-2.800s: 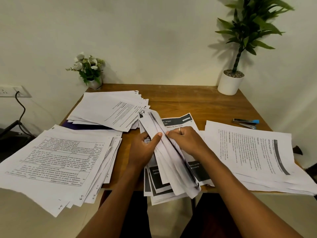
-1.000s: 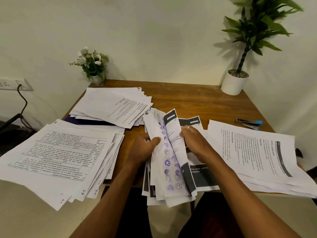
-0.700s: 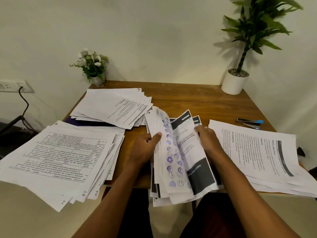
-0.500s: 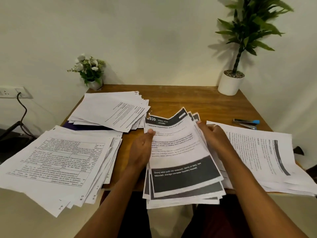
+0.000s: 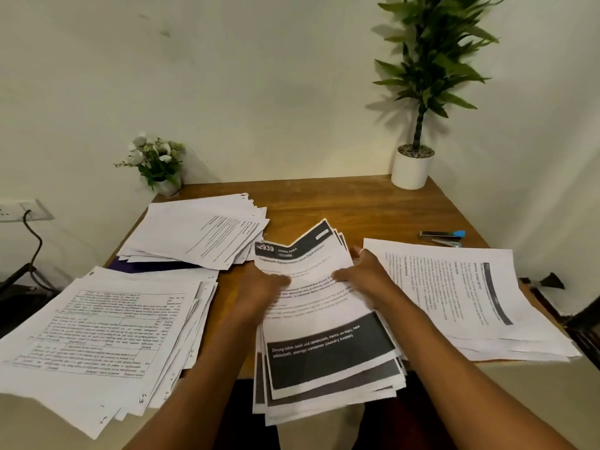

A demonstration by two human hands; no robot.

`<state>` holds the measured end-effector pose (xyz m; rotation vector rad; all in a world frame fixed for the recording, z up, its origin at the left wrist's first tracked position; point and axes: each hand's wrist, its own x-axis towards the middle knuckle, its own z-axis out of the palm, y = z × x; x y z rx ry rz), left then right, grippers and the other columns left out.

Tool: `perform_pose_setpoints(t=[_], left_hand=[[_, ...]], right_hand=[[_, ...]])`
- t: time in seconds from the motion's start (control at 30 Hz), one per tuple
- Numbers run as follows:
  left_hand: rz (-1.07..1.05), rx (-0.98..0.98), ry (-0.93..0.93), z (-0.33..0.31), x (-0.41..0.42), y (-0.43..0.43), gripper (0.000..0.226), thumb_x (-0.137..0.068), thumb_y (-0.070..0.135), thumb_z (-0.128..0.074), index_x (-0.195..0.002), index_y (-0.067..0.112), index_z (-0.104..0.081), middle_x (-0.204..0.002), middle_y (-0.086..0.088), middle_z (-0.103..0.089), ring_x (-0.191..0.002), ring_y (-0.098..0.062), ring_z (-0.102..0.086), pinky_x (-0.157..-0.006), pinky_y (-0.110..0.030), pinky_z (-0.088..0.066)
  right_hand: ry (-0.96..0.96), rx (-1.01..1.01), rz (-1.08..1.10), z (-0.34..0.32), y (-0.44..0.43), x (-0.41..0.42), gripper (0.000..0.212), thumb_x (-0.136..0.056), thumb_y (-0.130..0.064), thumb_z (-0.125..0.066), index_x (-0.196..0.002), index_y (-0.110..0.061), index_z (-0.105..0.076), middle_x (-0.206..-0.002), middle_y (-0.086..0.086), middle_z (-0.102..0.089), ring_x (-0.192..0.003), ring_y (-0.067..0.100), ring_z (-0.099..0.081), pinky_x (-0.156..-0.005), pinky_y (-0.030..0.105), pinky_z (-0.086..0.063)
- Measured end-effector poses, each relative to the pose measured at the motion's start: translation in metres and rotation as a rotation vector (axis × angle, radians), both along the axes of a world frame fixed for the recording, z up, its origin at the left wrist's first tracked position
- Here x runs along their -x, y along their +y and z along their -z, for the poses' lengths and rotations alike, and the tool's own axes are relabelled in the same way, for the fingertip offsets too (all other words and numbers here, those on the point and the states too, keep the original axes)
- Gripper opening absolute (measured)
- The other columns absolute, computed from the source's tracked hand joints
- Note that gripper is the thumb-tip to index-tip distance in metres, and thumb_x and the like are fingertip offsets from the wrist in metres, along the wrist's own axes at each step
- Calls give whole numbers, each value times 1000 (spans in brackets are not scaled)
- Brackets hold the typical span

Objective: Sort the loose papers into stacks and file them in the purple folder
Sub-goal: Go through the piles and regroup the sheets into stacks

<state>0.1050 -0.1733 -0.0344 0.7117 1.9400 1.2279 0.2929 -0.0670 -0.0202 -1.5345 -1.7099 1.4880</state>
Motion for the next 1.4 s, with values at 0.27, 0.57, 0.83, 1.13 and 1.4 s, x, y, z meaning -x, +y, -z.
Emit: perform_pose_setpoints(t=[0.27,0.57,0.83,1.13,1.4], left_hand=[[48,-420,-223,-64,11,-19,27,-95,25,-70,-118,12,-65,-112,-12,-75,-98,-38,-74,-87,-60,-57],[-8,-790,101,-148,-4,-29,6,-100,28,-61,-106,27,-60,-92,19,-76,-90,-7,-74,-68,-20,-58],[-3,-593,84,-78,-8,-38,17,-96,36,-66,-111,27,-65,-94,12,-78,-88,-14,-76,-69,-29,-62],[0,-518,12,-50,-10,-40,11,-95,40,-65,-105,36,-63,-89,21,-76,-87,-10,-75,-63,-22,-58],[-34,-402,8,-16,-9,-46,25,-94,49,-65,-115,36,-65,-102,5,-75,-94,-14,-74,-71,-28,-61]], right_hand=[[572,12,37,-38,6,-2,31,-87,6,-70,-114,-7,-64,-113,12,-75,-103,29,-73,-99,49,-55],[692,-421,-22,-127,-22,4,20,-89,-6,-75,-98,-24,-71,-100,-1,-79,-96,23,-75,-85,40,-61],[408,-351,6,-62,-36,12,10,-94,-35,-70,-101,-30,-65,-95,-10,-74,-88,10,-73,-66,21,-56],[313,-260,47,-29,-39,15,33,-95,-46,-64,-119,-23,-60,-101,-8,-67,-87,7,-66,-62,18,-50],[228,-244,50,-3,-47,12,40,-98,-44,-60,-130,-20,-56,-111,-9,-61,-100,11,-61,-68,15,-48]])
